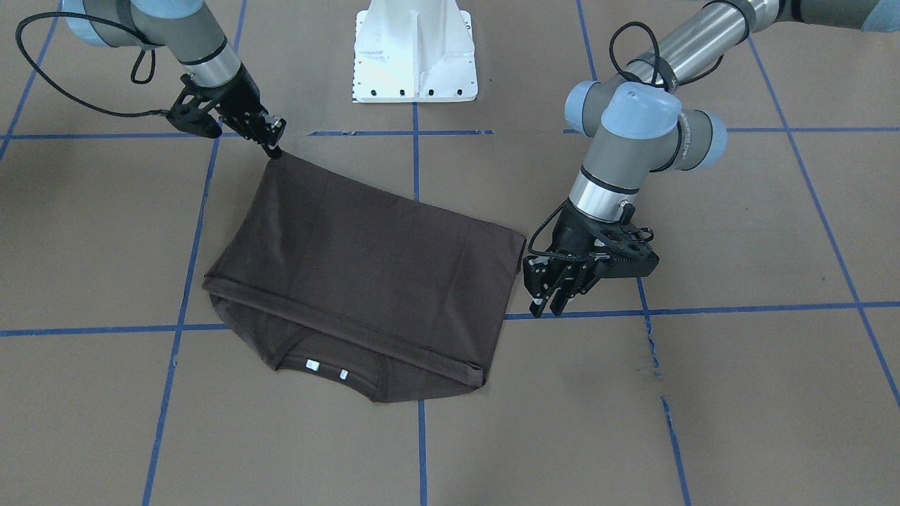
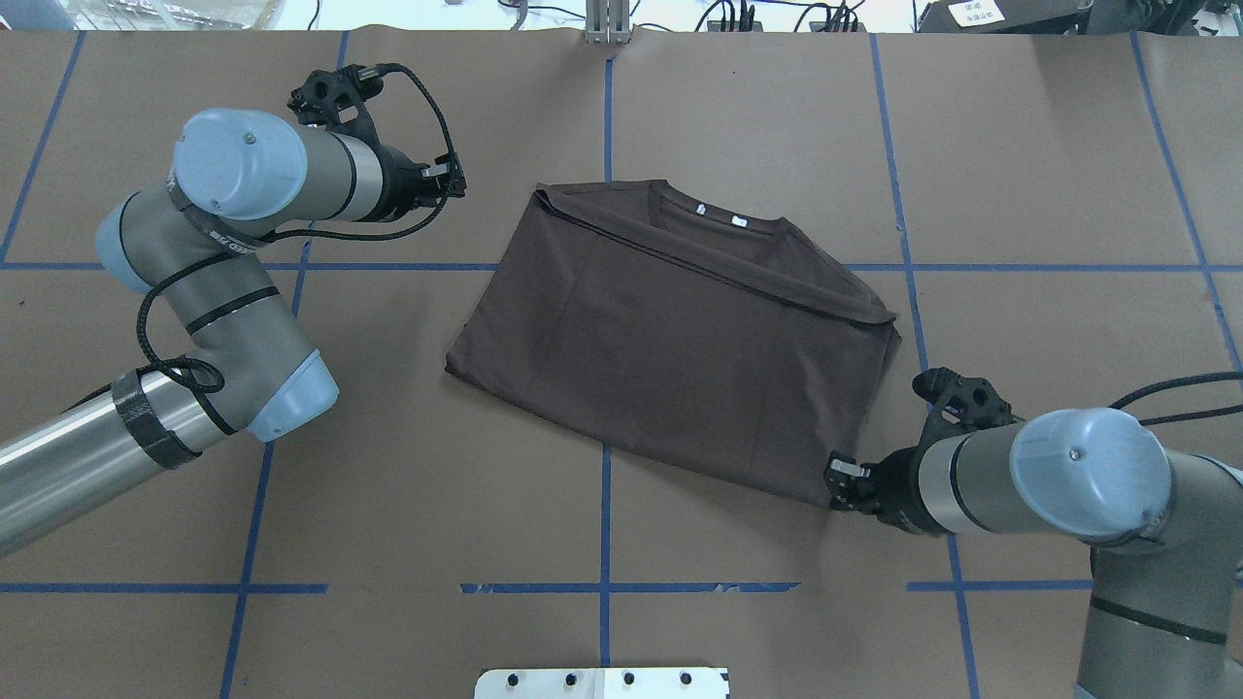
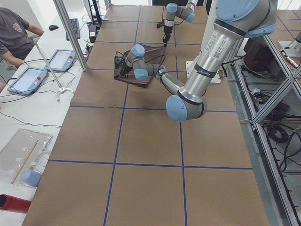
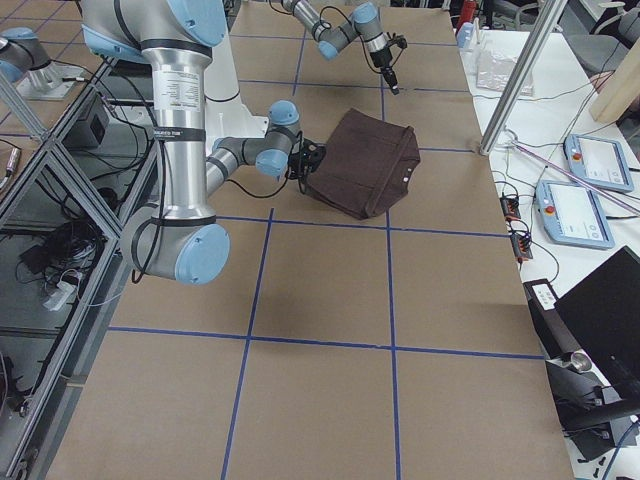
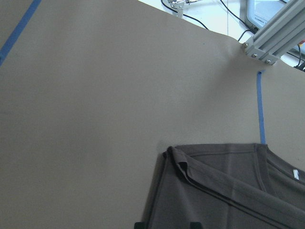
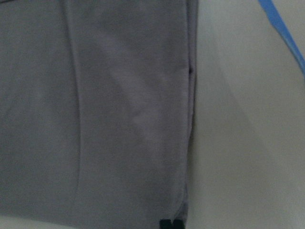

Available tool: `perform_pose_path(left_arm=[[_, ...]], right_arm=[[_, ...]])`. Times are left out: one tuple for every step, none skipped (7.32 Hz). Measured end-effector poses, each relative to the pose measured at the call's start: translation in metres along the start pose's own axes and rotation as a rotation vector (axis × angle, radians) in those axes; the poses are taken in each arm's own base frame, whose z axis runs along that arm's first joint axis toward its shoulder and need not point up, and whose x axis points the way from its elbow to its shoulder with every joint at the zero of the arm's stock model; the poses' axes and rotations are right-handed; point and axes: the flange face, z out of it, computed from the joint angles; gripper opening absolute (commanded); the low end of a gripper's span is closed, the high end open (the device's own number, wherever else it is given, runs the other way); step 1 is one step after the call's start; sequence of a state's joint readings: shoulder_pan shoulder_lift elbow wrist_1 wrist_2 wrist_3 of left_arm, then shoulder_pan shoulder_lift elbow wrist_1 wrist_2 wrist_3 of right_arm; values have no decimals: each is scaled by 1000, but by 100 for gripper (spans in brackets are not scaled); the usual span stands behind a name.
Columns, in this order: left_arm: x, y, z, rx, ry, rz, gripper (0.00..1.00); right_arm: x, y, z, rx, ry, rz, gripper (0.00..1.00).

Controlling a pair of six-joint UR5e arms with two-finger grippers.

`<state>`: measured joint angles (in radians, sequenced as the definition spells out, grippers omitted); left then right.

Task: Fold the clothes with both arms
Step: 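Grasp the folded shirt's corner with the right gripper and drag it toward the robot, then move the left gripper to the folded shirt's other corner while the right gripper holds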

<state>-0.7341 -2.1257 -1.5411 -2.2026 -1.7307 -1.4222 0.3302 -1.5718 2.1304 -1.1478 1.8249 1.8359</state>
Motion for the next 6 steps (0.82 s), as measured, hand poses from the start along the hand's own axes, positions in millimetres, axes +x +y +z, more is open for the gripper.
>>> perform_pose_path(left_arm=[[6,10,-11,-37,27,-23,43],[12,19,-26,-82,61,-48,43],[16,30,-38,-120,84,-71,46],[18,45,-43,-154,95,-100,49],[17,68,-46,-187,97,-137,49],[7,97,-48,-204,77,-172,49]], right_arm=[[5,39,-3,-111,20,-5,32],[10,74,-2,-201,46,-24,99],[15,98,1,-249,63,-43,100],[17,109,3,-266,71,-53,100],[16,107,0,-259,63,-50,100],[8,91,-11,-231,33,-31,100]])
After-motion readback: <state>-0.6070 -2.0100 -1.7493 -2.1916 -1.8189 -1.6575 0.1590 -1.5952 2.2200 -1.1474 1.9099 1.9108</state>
